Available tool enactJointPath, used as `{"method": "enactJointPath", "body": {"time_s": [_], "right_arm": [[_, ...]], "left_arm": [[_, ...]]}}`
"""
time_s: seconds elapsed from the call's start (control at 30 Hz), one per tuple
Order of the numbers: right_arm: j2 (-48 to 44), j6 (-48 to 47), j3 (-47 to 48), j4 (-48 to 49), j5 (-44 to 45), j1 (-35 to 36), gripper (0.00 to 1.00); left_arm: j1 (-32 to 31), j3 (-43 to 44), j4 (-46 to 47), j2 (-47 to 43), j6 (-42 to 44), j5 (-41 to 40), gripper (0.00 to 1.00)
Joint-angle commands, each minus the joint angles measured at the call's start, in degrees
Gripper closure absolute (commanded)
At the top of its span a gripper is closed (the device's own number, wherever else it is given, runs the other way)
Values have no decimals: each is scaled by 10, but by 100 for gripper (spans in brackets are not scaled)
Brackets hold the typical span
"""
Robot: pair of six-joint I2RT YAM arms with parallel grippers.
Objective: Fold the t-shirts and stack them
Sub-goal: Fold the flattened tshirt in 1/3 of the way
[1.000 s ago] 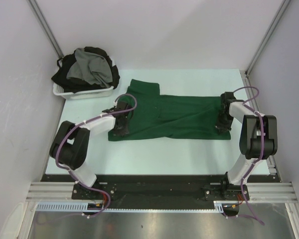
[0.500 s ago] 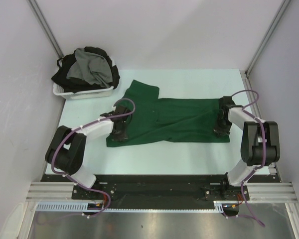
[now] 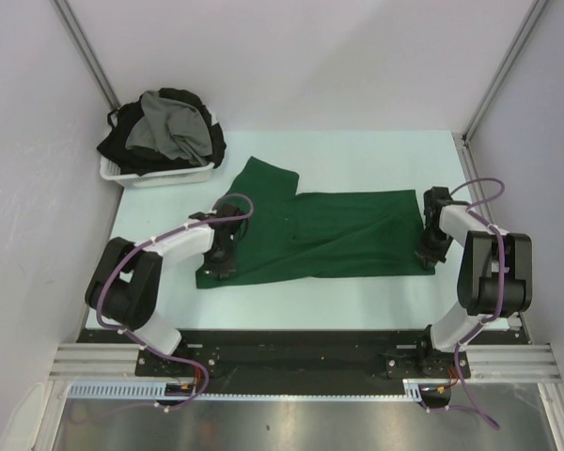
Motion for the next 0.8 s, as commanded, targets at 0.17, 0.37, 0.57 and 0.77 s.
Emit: {"method": "enactJointPath", "body": {"time_s": [0.17,0.37,0.57,0.77], "right_arm": [[-5,-14,3,-14,35,-37,100],[-2,-12,26,-14,37,-33,100],[23,-15,113,-31,76,6,63],[55,-25,232,-60,77,33,46]], "left_arm": [[50,31,-66,17,35,-26,100],[51,75,-68,22,43,-23,100],[50,176,-81,37,64,-23,92],[50,329,-109,78,79,-37,85]]}}
